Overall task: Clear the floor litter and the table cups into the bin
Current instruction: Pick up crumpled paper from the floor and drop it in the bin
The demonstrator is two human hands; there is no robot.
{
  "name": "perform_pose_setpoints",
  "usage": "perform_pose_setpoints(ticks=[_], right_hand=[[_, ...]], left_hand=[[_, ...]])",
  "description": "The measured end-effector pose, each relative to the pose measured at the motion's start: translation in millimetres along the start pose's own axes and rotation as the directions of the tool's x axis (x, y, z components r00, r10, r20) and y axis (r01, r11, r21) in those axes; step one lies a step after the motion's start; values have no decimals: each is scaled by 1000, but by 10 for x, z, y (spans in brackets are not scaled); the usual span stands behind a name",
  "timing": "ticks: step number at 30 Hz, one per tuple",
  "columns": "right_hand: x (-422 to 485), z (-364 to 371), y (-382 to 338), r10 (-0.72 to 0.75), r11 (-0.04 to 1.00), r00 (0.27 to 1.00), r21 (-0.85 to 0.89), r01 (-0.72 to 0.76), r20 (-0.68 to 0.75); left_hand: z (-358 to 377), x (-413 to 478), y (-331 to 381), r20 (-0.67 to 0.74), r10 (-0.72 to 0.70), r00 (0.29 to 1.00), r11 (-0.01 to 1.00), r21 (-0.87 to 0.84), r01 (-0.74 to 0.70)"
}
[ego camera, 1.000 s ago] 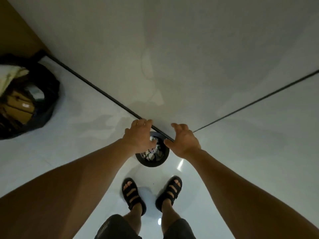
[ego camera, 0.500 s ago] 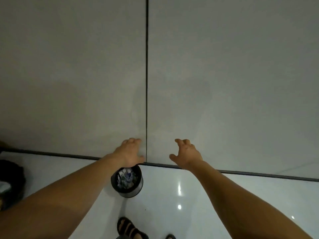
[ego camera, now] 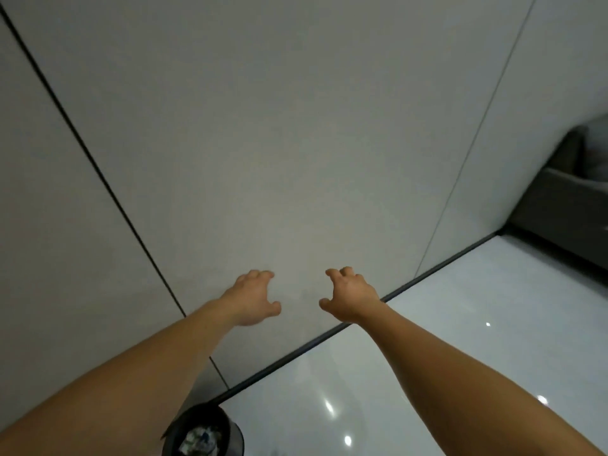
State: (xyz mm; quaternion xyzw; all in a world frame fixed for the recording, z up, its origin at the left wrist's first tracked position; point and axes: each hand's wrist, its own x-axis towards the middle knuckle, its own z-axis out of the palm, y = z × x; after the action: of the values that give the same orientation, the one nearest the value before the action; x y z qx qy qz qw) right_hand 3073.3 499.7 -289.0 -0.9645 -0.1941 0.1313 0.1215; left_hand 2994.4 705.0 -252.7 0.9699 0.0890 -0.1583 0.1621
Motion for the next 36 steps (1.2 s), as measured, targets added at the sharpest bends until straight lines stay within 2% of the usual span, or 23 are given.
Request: perform_pose_setpoints(ticks=[4,8,13,19,30,36], right_hand=[[-391,0,223,131,991,990,36,-130,-49],[-848,82,585,270,961,961,71,-266,-66],[-1466,123,1283,466,883,883,108,-458,-62],[-2065,-49,2347,644,760,759,197,-619,-95],[-2848,-537,4192,795,603,599,244,-760,-97],[-2775,-685,4973,846,521,533,261,-813,-28]], left_hand=[[-12,91,254,-17,122,992,990,74,-120],[227,216,692,49,250,967,956,144,-255],[656,259,1566,180,428,886,870,182,-457],[952,370,2944,226,600,767,743,198,-640],[1558,532,5112,327,691,644,616,200,-762],[1793,973,5987,399,719,570,549,178,-817]])
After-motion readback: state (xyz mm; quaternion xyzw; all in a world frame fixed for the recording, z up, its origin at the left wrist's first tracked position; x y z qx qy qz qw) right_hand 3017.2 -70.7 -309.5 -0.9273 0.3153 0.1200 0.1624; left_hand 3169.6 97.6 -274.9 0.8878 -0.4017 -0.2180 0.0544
